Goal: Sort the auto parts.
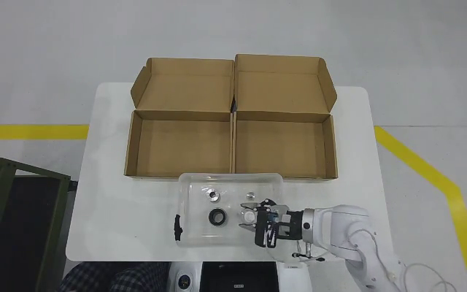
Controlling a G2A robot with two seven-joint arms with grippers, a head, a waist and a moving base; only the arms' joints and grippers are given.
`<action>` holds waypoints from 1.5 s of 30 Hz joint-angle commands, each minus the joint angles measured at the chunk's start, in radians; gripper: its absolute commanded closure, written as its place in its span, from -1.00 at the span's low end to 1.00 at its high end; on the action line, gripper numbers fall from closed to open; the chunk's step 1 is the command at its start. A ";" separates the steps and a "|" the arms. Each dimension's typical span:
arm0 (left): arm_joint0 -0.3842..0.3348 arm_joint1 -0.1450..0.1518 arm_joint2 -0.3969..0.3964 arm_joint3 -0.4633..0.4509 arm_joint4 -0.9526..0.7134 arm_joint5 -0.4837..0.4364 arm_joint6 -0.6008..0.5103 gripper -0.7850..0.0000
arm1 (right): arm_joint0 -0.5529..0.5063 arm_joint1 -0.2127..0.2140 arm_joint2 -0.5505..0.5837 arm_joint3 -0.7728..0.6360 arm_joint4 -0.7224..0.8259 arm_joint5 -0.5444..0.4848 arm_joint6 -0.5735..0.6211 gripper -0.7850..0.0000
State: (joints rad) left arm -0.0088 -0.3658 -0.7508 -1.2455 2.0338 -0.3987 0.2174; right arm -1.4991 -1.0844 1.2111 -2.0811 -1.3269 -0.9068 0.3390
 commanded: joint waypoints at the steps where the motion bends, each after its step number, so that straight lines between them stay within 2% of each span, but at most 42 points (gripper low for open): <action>1: 0.000 0.000 0.000 0.000 0.000 0.000 0.000 -1.00 | 0.000 0.000 0.019 0.007 0.025 0.029 -0.044 1.00; 6: 0.000 0.000 0.000 0.000 0.000 0.000 0.000 -1.00 | -0.001 -0.002 0.046 0.045 0.135 0.062 -0.183 1.00; 11: 0.000 0.000 0.000 0.000 0.000 0.000 0.000 -1.00 | 0.011 -0.004 0.062 0.076 0.225 0.089 -0.260 1.00; 28: 0.000 0.000 0.000 0.000 0.000 0.000 0.000 -1.00 | 0.043 -0.007 0.162 0.167 0.533 0.167 -0.394 1.00; 41: 0.000 0.000 0.000 0.000 0.000 0.000 0.000 -1.00 | 0.013 -0.009 0.188 0.137 0.548 0.178 -0.414 1.00; 45: 0.000 0.000 0.000 0.000 0.000 0.000 0.000 -1.00 | 0.016 -0.008 0.193 0.107 0.470 0.196 -0.385 1.00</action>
State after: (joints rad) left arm -0.0088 -0.3658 -0.7508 -1.2455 2.0338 -0.3987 0.2174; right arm -1.4831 -1.0921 1.4043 -1.9667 -0.8380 -0.7134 -0.0508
